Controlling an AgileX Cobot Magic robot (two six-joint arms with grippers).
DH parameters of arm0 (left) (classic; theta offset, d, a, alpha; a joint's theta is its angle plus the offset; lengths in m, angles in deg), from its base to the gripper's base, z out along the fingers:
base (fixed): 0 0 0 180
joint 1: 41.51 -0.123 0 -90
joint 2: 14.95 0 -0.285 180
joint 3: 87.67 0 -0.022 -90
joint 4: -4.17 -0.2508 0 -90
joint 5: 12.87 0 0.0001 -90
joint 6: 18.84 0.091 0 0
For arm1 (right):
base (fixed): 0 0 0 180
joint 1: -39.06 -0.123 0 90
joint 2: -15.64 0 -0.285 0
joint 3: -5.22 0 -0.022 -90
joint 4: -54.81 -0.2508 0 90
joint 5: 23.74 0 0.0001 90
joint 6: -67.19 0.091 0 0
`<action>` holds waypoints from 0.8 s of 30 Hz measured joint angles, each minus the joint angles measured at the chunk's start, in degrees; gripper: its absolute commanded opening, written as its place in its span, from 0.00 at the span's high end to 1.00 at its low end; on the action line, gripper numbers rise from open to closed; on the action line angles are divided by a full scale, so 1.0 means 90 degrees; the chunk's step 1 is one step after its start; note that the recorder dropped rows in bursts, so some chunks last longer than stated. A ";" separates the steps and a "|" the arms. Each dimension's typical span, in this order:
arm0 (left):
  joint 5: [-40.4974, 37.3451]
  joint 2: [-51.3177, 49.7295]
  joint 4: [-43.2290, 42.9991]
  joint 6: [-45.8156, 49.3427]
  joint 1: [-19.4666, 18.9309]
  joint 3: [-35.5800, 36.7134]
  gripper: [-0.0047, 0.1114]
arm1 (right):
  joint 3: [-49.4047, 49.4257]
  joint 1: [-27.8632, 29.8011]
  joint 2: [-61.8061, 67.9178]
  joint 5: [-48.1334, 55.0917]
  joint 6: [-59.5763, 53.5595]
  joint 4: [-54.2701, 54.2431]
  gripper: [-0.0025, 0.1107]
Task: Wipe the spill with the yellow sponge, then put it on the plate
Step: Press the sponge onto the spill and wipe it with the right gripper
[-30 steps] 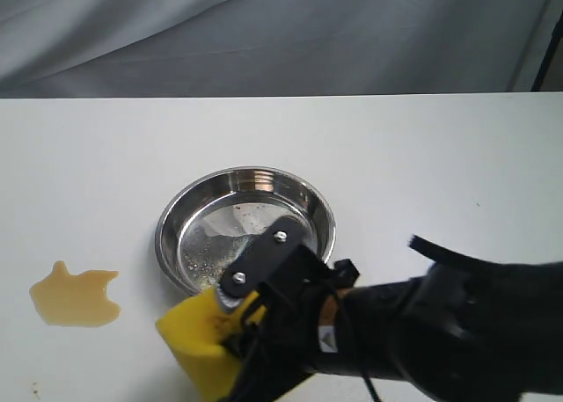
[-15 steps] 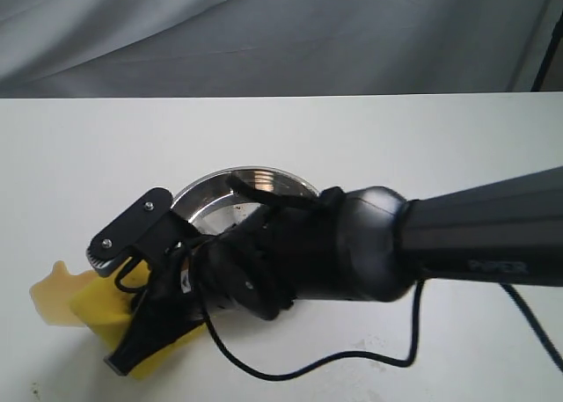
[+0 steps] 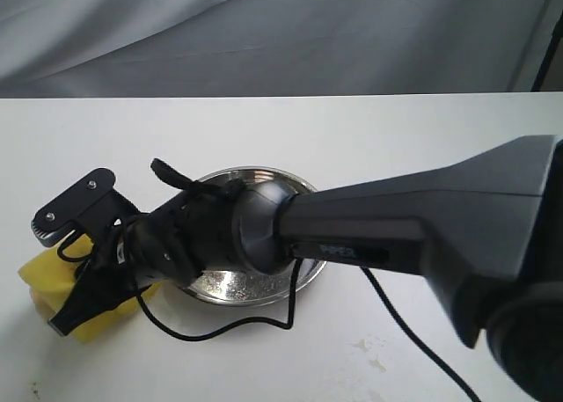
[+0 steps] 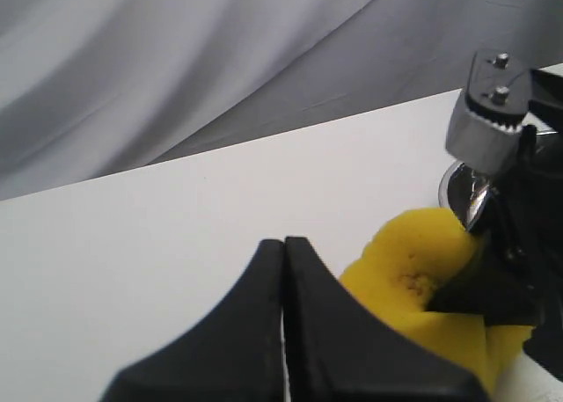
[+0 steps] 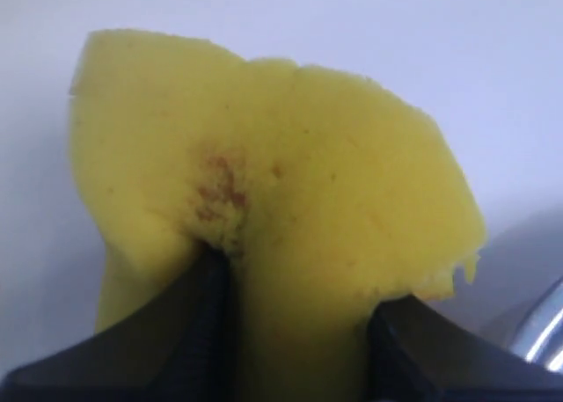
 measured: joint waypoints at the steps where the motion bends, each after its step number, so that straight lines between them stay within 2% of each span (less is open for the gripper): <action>1: 0.0000 0.0000 0.0000 0.0000 0.0000 0.0000 0.96 | -0.0081 0.0000 0.0084 0.0041 0.0000 -0.0012 0.98; 24: 0.0000 0.0000 0.0000 0.0000 0.0000 0.0000 0.96 | -0.0485 0.0000 0.0518 0.0160 0.0000 -0.0090 0.98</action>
